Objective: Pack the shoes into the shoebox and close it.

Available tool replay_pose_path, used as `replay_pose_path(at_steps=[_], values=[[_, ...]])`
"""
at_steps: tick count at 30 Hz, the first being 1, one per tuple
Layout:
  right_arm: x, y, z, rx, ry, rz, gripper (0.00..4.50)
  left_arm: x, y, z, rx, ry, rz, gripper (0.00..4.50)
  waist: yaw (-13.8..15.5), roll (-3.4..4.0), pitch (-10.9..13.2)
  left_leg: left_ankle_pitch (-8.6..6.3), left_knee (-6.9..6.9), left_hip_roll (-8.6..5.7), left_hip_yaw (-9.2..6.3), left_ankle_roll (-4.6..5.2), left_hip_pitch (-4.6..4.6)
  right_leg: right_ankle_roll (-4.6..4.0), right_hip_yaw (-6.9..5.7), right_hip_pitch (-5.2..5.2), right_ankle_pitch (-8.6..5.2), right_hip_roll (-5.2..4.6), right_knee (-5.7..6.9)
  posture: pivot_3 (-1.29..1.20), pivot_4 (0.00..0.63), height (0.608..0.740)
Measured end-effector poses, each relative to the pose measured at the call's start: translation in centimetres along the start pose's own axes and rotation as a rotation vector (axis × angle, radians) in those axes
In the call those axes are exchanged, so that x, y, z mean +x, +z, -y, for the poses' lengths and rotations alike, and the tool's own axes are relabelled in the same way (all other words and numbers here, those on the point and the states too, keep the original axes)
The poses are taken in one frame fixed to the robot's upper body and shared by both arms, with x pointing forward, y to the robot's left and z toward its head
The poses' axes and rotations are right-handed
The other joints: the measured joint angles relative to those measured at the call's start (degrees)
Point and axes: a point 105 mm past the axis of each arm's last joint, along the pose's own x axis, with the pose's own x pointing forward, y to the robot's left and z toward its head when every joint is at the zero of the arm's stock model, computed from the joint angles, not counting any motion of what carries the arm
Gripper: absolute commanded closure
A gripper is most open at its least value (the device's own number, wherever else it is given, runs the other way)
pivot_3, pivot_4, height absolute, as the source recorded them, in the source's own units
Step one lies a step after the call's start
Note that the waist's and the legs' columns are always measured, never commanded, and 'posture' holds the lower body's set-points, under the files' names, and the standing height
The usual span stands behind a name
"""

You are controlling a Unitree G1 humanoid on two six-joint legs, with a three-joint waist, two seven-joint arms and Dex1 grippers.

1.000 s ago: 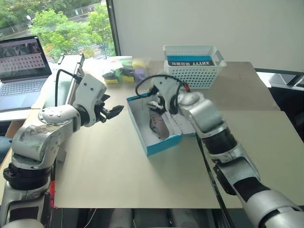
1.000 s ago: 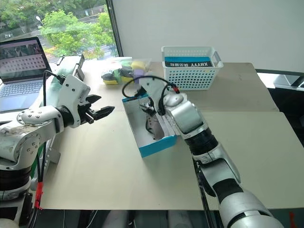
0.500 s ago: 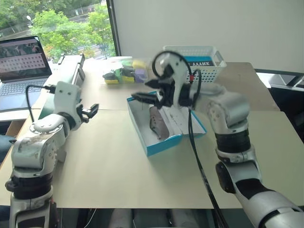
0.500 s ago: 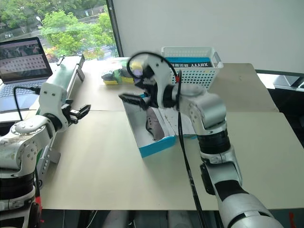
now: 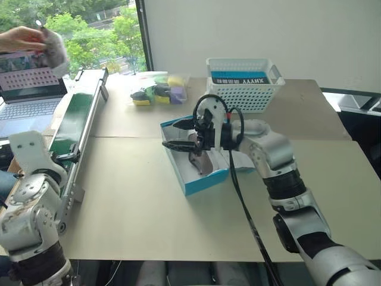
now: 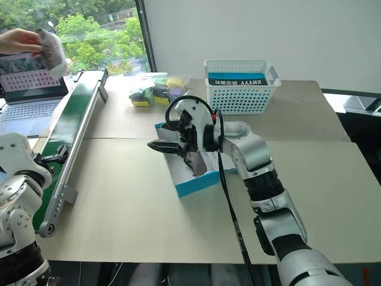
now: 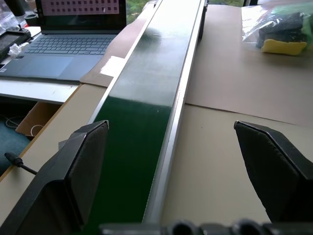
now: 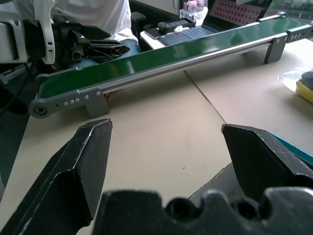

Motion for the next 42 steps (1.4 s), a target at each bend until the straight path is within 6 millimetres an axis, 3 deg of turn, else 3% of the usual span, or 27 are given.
replay_pose_path(at_steps=[5,16,23,29,35,42], values=[[2.2,-1.4,-1.0,-0.001,0.05,0.0,0.27,-0.4,-0.9,0.5,0.007,-0.026,0.002,0.1,-0.03,-0.07,-0.05,0.0,0.0,0.0,0.01,-0.01,0.01,0.0,-0.01,0.0,0.0,0.0,0.02,0.0,0.15,0.74],[3.2,-4.5,0.2,-0.156,-0.071,-0.112,0.27,0.2,-1.6,1.0,0.022,-0.054,-0.011,0.1,-0.03,-0.12,-0.07,-0.01,0.0,0.0,0.0,-0.02,0.01,0.0,-0.02,0.0,0.0,0.0,0.01,0.0,0.15,0.74],[2.2,-5.7,3.4,-0.225,-0.321,-0.184,0.27,0.7,-1.6,0.4,0.036,-0.036,-0.004,0.1,-0.03,-0.12,-0.08,-0.01,0.0,0.0,-0.01,-0.02,0.01,-0.01,-0.02,0.0,0.0,0.0,0.02,0.0,0.15,0.74],[0.7,-5.5,5.7,-0.174,-0.504,-0.171,0.27,1.2,-1.8,-0.6,0.043,-0.007,0.007,0.1,-0.09,-0.12,-0.08,-0.01,-0.02,0.0,0.0,-0.03,0.02,-0.01,-0.01,-0.01,0.0,-0.01,0.02,0.0,0.15,0.74],[0.6,-5.6,5.8,-0.128,-0.524,-0.169,0.27,2.1,-2.3,-2.0,0.051,0.003,0.001,0.1,-0.14,-0.12,-0.08,-0.01,-0.03,0.0,0.0,-0.02,0.02,-0.01,-0.01,-0.01,0.0,-0.01,0.0,0.0,0.15,0.74],[0.4,-6.2,5.4,-0.099,-0.527,-0.175,0.27,3.7,-1.0,-5.2,0.111,-0.008,0.012,0.1,-0.13,-0.12,-0.07,-0.01,-0.06,0.0,0.01,-0.03,0.05,-0.01,-0.02,-0.02,0.0,0.0,0.02,0.0,0.15,0.74]])
